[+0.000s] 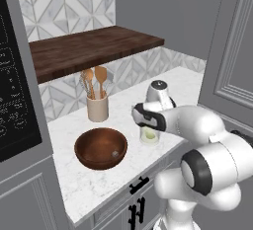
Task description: Grab a lemon wedge from the fridge and one ice cube from the ice bowl, and put them in the glass of lemonade.
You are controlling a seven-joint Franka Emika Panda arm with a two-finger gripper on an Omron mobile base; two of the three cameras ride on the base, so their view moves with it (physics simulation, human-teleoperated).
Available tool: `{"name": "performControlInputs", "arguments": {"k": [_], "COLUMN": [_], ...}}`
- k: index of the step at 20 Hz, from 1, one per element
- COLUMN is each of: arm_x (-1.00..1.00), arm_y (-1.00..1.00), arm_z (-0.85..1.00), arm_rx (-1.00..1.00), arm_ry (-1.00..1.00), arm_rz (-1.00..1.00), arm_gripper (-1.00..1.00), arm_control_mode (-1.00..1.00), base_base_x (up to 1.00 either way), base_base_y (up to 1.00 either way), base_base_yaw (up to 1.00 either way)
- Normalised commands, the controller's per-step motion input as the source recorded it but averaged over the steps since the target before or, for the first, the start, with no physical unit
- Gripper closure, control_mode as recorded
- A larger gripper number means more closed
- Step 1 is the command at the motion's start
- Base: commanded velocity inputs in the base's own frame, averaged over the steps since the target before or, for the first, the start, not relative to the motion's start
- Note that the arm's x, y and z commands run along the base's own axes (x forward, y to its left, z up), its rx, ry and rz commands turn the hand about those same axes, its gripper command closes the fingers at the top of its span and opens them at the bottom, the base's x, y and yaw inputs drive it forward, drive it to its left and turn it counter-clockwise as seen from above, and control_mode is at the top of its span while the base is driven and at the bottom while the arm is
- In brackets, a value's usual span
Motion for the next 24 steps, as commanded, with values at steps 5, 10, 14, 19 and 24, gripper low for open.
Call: {"name": "performControlInputs", "arguments": {"k": [5, 10, 14, 19, 24], "arm_x": [0.19, 0.0, -0.74, -1.0, -1.0], "arm_y": [0.0, 0.0, 0.0, -0.15, -0.08], "arm_z": [0.04, 0.71, 0.95, 1.0, 1.0], "arm_rx": [0.0, 0.01, 0.0, 0.06, 0.09], "arm_ry": [0.02, -0.02, -0.39, -0.77, -0.68], "arm_rz": [0.0, -0.02, 0.01, 0.01, 0.0], "arm_gripper": [-1.0, -1.0, -1.0, -1.0, -1.0], "arm_control_mode": [-1.0, -1.0, -1.0, -1.0, -1.0], "base_base_x": [0.0, 0.0, 0.0, 0.0, 0.0], "base_base_y": [0.0, 0.0, 0.0, 0.0, 0.0], "base_base_yaw": [0.0, 0.0, 0.0, 0.0, 0.0]}}
